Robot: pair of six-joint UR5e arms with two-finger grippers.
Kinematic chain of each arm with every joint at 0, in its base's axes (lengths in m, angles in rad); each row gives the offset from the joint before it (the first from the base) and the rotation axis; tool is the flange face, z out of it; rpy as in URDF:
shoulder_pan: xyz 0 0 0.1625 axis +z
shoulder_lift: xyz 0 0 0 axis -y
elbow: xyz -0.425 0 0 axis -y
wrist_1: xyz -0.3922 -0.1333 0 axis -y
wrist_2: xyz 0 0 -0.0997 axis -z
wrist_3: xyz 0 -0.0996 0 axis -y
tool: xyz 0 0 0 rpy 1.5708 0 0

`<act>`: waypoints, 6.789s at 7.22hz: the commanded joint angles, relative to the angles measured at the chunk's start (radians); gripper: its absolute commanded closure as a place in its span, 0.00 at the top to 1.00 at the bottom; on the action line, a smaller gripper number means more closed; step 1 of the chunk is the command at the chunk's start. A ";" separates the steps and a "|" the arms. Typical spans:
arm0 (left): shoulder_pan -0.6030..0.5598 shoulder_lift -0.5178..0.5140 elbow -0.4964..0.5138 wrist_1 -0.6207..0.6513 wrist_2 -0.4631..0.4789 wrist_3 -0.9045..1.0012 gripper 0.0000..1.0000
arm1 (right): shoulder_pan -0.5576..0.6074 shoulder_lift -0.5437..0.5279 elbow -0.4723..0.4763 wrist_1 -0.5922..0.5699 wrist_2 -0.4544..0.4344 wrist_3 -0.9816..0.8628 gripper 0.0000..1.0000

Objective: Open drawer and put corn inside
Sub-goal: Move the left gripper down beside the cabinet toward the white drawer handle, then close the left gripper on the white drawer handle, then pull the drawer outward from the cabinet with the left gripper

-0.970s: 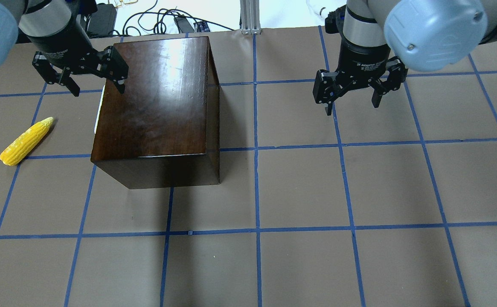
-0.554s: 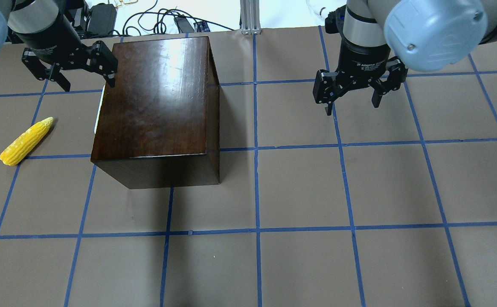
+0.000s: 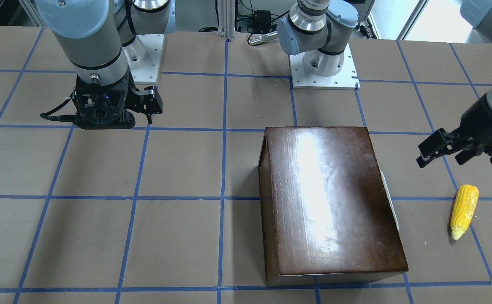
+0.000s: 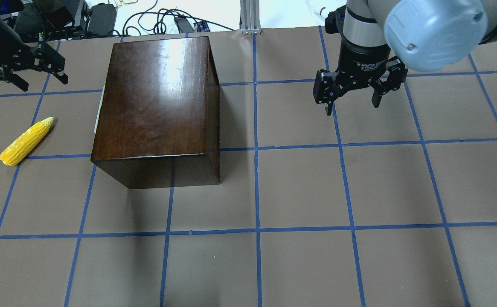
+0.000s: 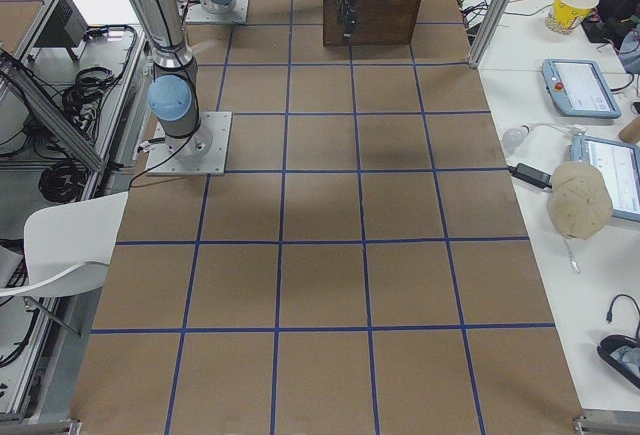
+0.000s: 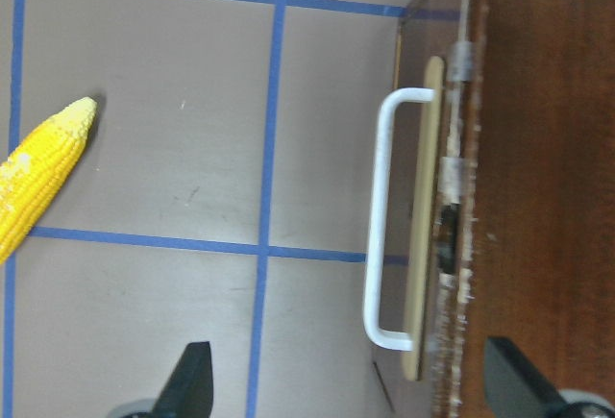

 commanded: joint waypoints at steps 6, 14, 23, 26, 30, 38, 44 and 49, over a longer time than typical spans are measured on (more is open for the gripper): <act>0.072 -0.154 -0.021 0.040 -0.148 0.197 1.00 | 0.000 0.000 0.000 0.000 0.000 0.000 1.00; 0.068 -0.235 -0.049 0.039 -0.278 0.229 1.00 | 0.000 0.000 0.000 0.000 0.000 0.000 1.00; 0.071 -0.270 -0.085 0.042 -0.303 0.243 1.00 | 0.000 0.000 0.000 0.000 0.000 0.000 1.00; 0.074 -0.278 -0.073 0.040 -0.301 0.275 1.00 | 0.000 0.000 0.000 0.000 0.000 0.000 1.00; 0.110 -0.278 -0.070 0.042 -0.297 0.294 1.00 | 0.000 0.000 0.000 0.000 0.000 0.000 1.00; 0.188 -0.289 -0.050 0.042 -0.295 0.358 1.00 | 0.000 0.000 0.000 0.000 0.000 0.000 1.00; 0.195 -0.290 -0.040 0.112 -0.217 0.407 1.00 | 0.000 0.000 0.000 0.000 0.000 0.000 1.00; 0.195 -0.301 -0.004 0.112 -0.174 0.443 1.00 | 0.000 0.000 0.000 0.000 0.000 0.000 1.00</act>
